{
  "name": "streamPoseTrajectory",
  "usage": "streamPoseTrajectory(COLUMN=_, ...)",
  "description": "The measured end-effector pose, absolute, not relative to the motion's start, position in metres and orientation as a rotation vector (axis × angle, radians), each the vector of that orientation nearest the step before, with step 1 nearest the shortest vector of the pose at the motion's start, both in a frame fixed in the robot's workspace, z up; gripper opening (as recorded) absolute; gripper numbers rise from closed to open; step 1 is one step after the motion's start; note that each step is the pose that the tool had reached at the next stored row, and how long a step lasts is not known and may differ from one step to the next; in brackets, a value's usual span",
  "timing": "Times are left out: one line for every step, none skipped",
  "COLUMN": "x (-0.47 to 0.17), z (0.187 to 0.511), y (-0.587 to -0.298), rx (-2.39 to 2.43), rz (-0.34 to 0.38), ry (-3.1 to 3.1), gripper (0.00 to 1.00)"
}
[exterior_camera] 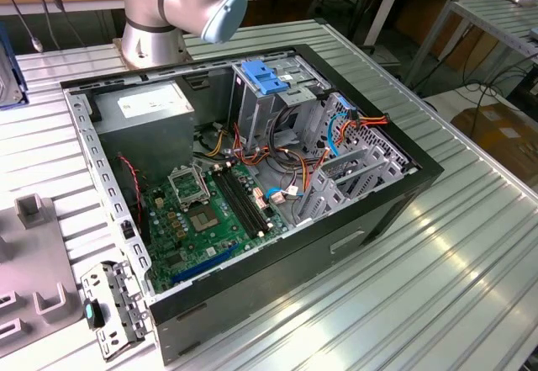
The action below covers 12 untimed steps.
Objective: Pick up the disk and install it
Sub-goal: 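Pick up the disk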
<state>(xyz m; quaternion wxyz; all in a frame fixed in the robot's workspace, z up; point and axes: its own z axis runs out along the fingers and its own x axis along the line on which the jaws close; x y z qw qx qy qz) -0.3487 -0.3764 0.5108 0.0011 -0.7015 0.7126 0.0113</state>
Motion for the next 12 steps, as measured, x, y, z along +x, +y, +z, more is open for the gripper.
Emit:
streamPoseTrajectory(x=-0.347, z=0.511, y=-0.376, rx=-2.202, rz=0.035, ry=2.237, gripper=0.37)
streamPoseTrajectory(x=-0.346, z=0.511, y=-0.376, rx=-2.202, rz=0.035, ry=2.237, gripper=0.37)
streamPoseTrajectory(x=-0.344, z=0.511, y=-0.376, rx=-2.202, rz=0.035, ry=2.237, gripper=0.37)
streamPoseTrajectory(x=-0.342, z=0.511, y=-0.376, rx=-2.202, rz=0.035, ry=2.237, gripper=0.37)
streamPoseTrajectory(x=-0.339, z=0.511, y=-0.376, rx=-2.202, rz=0.035, ry=2.237, gripper=0.37)
streamPoseTrajectory(x=-0.338, z=0.511, y=-0.376, rx=-2.202, rz=0.035, ry=2.237, gripper=0.37)
streamPoseTrajectory(x=-0.336, z=0.511, y=-0.376, rx=-2.202, rz=0.035, ry=2.237, gripper=0.37)
streamPoseTrajectory(x=-0.334, z=0.511, y=-0.376, rx=-2.202, rz=0.035, ry=2.237, gripper=0.37)
streamPoseTrajectory(x=-0.333, z=0.511, y=-0.376, rx=-2.202, rz=0.035, ry=2.237, gripper=0.37)
streamPoseTrajectory(x=-0.33, z=0.511, y=-0.376, rx=-2.202, rz=0.035, ry=2.237, gripper=0.37)
streamPoseTrajectory(x=-0.328, z=0.511, y=-0.376, rx=-2.202, rz=0.035, ry=2.237, gripper=0.37)
streamPoseTrajectory(x=-0.326, z=0.511, y=-0.376, rx=-2.202, rz=0.035, ry=2.237, gripper=0.37)
